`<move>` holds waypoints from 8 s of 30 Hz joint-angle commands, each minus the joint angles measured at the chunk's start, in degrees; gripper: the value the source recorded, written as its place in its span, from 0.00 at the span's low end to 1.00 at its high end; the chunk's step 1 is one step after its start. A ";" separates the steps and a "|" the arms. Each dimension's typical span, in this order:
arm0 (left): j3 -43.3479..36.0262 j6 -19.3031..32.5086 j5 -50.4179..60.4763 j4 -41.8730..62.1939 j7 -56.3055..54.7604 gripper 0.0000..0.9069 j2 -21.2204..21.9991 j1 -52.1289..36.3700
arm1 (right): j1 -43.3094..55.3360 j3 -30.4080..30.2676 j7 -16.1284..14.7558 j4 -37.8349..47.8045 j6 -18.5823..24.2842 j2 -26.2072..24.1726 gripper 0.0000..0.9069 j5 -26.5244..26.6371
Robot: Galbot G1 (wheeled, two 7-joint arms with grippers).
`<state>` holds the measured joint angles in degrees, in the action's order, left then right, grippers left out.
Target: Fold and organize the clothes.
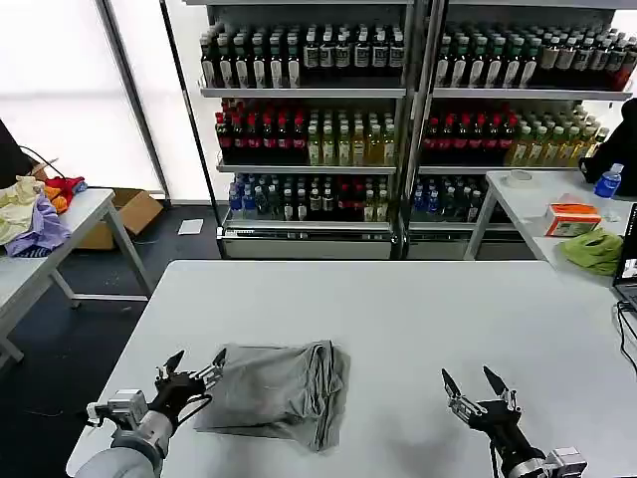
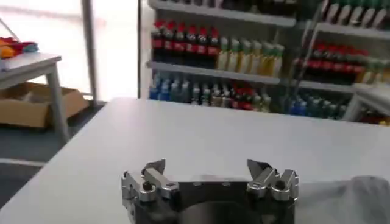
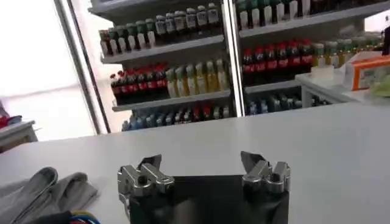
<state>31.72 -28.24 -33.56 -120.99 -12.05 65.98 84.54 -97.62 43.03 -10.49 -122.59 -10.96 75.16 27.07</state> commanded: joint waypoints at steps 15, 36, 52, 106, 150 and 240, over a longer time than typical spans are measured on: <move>-5.40 0.98 7.44 5.68 -0.81 1.00 6.85 1.49 | 0.02 -0.29 -0.08 0.46 0.11 1.08 1.00 -0.31; -8.99 6.14 9.73 7.41 -0.27 0.03 8.61 1.83 | -0.02 0.21 0.07 0.48 0.39 0.78 1.00 -0.10; 5.74 7.63 0.06 0.16 -1.26 0.03 6.92 2.56 | 0.19 0.82 0.13 0.47 0.42 0.07 1.00 0.80; -36.62 -1.75 -18.94 6.03 -19.63 1.00 13.23 -21.60 | 4.54 -11.44 8.63 -1.13 -10.55 1.71 1.00 0.28; 1.62 3.69 -9.49 -5.37 -6.57 1.00 6.54 -5.72 | 17.48 -12.32 4.15 4.65 -18.20 -12.81 0.00 10.51; 6.17 16.32 13.78 -8.33 17.04 1.00 10.63 5.06 | 0.41 18.56 -0.85 0.48 10.34 1.77 1.00 1.35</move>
<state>35.65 -16.43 -25.37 -129.54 -2.35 76.03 87.77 -93.07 54.69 -8.71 -122.05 -4.59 73.95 27.12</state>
